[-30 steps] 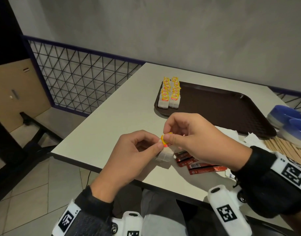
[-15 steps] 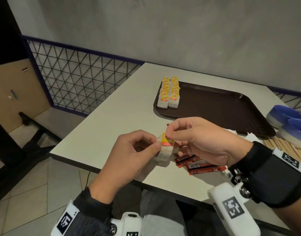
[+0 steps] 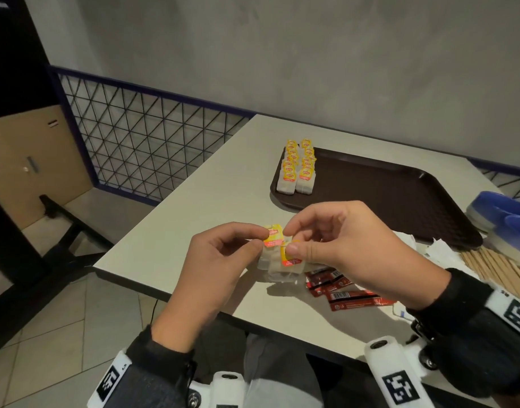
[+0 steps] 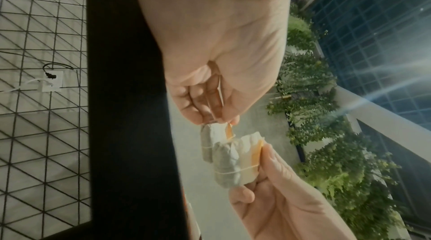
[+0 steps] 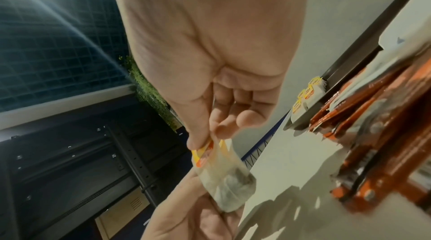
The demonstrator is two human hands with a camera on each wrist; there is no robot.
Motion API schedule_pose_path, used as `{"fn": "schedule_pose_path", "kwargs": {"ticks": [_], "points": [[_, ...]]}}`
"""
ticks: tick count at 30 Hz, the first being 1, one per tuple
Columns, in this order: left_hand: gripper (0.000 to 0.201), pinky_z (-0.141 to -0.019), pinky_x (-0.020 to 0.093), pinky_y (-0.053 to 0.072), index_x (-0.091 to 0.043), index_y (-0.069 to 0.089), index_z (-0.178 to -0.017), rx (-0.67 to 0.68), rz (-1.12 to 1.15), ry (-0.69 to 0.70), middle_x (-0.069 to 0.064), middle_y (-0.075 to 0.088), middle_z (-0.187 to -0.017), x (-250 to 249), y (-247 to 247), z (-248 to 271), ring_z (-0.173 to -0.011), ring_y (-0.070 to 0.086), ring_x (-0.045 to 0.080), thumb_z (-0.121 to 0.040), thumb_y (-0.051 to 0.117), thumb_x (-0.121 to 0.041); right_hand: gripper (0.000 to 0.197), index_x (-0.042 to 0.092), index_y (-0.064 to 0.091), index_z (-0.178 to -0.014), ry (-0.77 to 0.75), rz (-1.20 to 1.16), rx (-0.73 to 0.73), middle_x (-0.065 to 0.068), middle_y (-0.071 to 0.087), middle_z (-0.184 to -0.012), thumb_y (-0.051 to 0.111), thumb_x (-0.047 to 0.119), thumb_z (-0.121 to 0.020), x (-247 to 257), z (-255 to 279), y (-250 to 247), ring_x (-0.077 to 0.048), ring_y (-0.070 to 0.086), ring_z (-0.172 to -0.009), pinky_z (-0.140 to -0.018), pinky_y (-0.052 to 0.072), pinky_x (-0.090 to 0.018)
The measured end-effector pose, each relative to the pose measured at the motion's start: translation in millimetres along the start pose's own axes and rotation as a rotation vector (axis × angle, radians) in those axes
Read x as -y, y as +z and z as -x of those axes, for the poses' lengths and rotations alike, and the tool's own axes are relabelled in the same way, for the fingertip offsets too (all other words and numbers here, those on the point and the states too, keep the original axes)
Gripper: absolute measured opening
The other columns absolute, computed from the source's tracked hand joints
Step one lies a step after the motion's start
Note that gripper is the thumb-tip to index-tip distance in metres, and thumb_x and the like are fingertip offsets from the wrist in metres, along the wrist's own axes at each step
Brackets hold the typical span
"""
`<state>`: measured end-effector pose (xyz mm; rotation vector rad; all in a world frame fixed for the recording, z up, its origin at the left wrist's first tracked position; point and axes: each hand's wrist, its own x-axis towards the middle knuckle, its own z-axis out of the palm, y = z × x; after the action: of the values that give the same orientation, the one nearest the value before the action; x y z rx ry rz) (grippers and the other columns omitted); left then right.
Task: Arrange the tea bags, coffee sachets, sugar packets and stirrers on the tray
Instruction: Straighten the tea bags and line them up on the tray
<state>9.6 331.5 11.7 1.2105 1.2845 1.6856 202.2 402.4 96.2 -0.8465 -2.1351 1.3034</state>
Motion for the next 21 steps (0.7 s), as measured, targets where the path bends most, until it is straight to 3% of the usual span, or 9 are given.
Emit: {"fn": "schedule_pose_path", "kwargs": {"ticks": [4, 7, 9, 11, 13, 15, 17, 20, 21], "points": [[0.023, -0.08, 0.043, 0.06, -0.023, 0.082, -0.09, 0.008, -0.007, 0.011, 0.003, 0.079, -0.091, -1, 2, 2, -0.087, 0.073, 0.024, -0.088, 0.075, -0.001, 0.021, 0.01, 0.074, -0.102, -0.013, 0.037, -0.029, -0.012, 0.075, -0.083, 0.081, 0.009, -0.082, -3, -5, 7, -0.02, 0.073, -0.075, -0.075, 0.06, -0.034], [0.026, -0.078, 0.043, 0.06, -0.024, 0.081, -0.089, 0.017, -0.006, 0.015, 0.004, 0.078, -0.088, -4, 3, 3, -0.082, 0.072, 0.022, -0.088, 0.075, 0.001, 0.018, 0.019, 0.075, -0.1, -0.035, 0.206, -0.114, -0.003, 0.074, -0.081, 0.083, 0.016, -0.083, -6, -9, 12, -0.011, 0.069, -0.07, -0.069, 0.059, -0.03], [0.027, -0.074, 0.039, 0.059, -0.023, 0.081, -0.088, 0.028, -0.006, 0.018, 0.004, 0.078, -0.086, -6, 4, 5, -0.079, 0.072, 0.021, -0.088, 0.074, 0.003, 0.018, 0.025, 0.075, -0.099, -0.048, 0.271, -0.144, 0.002, 0.073, -0.081, 0.083, 0.02, -0.084, -8, -10, 15, -0.012, 0.069, -0.073, -0.071, 0.06, -0.034], [0.018, -0.074, 0.036, 0.058, -0.023, 0.081, -0.087, 0.038, 0.005, 0.018, 0.005, 0.078, -0.086, -7, 5, 7, -0.079, 0.073, 0.02, -0.084, 0.081, -0.006, 0.018, 0.027, 0.074, -0.099, -0.061, 0.286, -0.148, 0.003, 0.071, -0.081, 0.082, 0.021, -0.085, -9, -10, 17, -0.014, 0.069, -0.074, -0.072, 0.06, -0.037], [0.013, -0.079, 0.041, 0.06, -0.025, 0.082, -0.088, 0.042, 0.01, 0.021, 0.005, 0.079, -0.089, -8, 4, 9, -0.084, 0.074, 0.025, -0.076, 0.085, -0.021, 0.019, 0.028, 0.073, -0.102, -0.066, 0.302, -0.15, 0.003, 0.069, -0.083, 0.081, 0.023, -0.085, -11, -9, 18, -0.016, 0.067, -0.073, -0.071, 0.059, -0.04], [0.016, -0.081, 0.046, 0.061, -0.027, 0.082, -0.087, 0.024, 0.0, 0.022, 0.005, 0.079, -0.088, -8, 4, 9, -0.085, 0.074, 0.027, -0.076, 0.089, -0.018, 0.024, 0.031, 0.071, -0.109, -0.028, 0.329, -0.145, 0.006, 0.065, -0.09, 0.079, 0.032, -0.087, -12, -8, 18, -0.011, 0.062, -0.072, -0.065, 0.059, -0.036], [0.02, -0.076, 0.041, 0.061, -0.027, 0.081, -0.085, -0.001, -0.013, 0.029, 0.003, 0.078, -0.085, -8, 4, 9, -0.079, 0.072, 0.021, -0.079, 0.086, -0.008, 0.024, 0.031, 0.072, -0.11, 0.047, 0.265, -0.07, 0.005, 0.067, -0.095, 0.078, 0.038, -0.087, -11, -8, 15, -0.008, 0.063, -0.072, -0.064, 0.059, -0.031], [0.023, -0.073, 0.034, 0.06, -0.026, 0.08, -0.085, -0.024, -0.018, 0.017, 0.002, 0.077, -0.083, -8, 6, 7, -0.074, 0.068, 0.014, -0.081, 0.083, -0.003, 0.015, 0.022, 0.077, -0.099, 0.108, 0.15, 0.088, -0.005, 0.077, -0.093, 0.077, 0.033, -0.09, -8, -9, 8, -0.029, 0.071, -0.083, -0.08, 0.058, -0.048], [0.024, -0.074, 0.034, 0.061, -0.025, 0.08, -0.086, -0.032, -0.011, 0.005, 0.003, 0.077, -0.084, -6, 6, 6, -0.074, 0.068, 0.016, -0.08, 0.083, -0.002, 0.013, 0.019, 0.077, -0.096, 0.12, 0.154, 0.114, -0.008, 0.077, -0.091, 0.078, 0.03, -0.09, -8, -12, 6, -0.031, 0.071, -0.082, -0.08, 0.058, -0.05]]}}
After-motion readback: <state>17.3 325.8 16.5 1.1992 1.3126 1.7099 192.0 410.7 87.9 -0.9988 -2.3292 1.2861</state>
